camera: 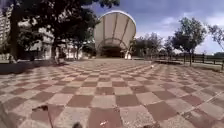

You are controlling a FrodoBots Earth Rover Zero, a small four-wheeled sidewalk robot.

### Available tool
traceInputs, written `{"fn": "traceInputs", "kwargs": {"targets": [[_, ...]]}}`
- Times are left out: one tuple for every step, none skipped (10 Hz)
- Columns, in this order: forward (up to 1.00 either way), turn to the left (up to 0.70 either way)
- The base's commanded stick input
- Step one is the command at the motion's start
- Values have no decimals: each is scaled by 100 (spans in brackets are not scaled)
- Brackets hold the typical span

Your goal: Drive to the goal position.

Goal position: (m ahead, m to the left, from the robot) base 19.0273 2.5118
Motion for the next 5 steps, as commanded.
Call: {"fn": "traceInputs", "kwargs": {"targets": [[70, 0], [70, 0], [70, 0], [70, 0], [70, 0]]}}
